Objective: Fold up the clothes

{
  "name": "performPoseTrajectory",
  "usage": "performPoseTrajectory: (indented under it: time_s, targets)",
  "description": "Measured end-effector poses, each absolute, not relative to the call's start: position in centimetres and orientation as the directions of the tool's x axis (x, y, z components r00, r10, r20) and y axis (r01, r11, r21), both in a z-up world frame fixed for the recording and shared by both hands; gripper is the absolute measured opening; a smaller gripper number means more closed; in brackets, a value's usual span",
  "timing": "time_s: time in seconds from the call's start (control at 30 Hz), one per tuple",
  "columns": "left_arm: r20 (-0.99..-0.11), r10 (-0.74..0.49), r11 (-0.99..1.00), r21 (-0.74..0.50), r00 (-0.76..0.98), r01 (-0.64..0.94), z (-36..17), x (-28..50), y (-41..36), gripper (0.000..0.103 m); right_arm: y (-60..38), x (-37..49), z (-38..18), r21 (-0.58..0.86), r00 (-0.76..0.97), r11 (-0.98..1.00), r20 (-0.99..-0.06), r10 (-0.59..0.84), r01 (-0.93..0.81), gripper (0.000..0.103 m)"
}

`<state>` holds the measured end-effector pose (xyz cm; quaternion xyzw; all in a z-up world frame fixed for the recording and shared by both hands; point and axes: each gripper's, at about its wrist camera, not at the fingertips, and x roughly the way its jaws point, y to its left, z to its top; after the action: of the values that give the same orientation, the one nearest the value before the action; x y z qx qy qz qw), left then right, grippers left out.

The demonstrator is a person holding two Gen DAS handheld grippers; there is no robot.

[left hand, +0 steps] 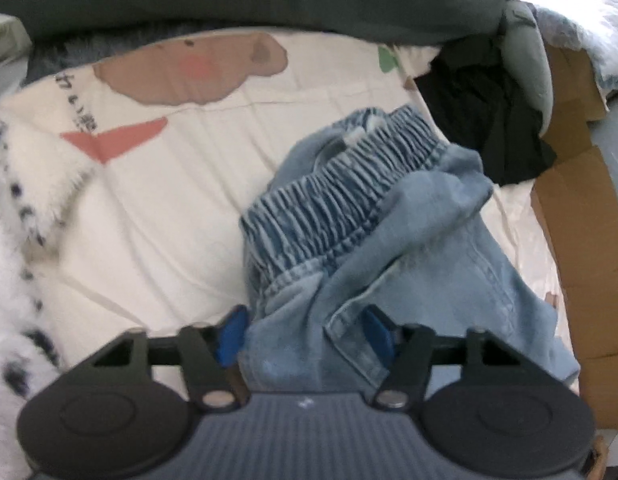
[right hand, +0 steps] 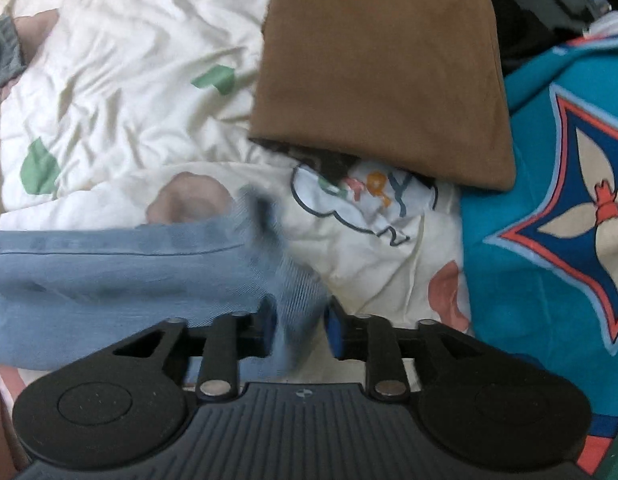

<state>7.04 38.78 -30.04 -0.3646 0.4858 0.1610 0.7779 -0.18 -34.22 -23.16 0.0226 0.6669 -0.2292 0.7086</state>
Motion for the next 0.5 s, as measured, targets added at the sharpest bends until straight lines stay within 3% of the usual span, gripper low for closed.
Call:
performPoseTrajectory:
  time_s: [0.03, 0.13, 0.5]
  targets:
    - [-0.873, -0.111, 0.691, -0.411, 0.474, -0.595, -29.9, 7.1, 38.5, 0.029, -34.0, 0.1, -22.9, -0.276, 0.018, 0.896, -0.954, -0.301, 0.347, 0.047]
    - [-0.877, -0.103, 0.731, -0.387, 0.47, -0.562, -28.6, 7.3, 37.9, 0.019, -33.2, 0.9, -22.1, -0.266, 0.075, 0.907, -0.949, -0.305, 0.326, 0.048]
    - [-0.869, -0.12, 0.671, -0.427, 0.479, -0.606, -22.8, 4.8, 40.9, 0.011, -26.0, 4.4, -21.8, -0.082, 0.307, 0.985, -0.943, -0.125, 0.151, 0.049]
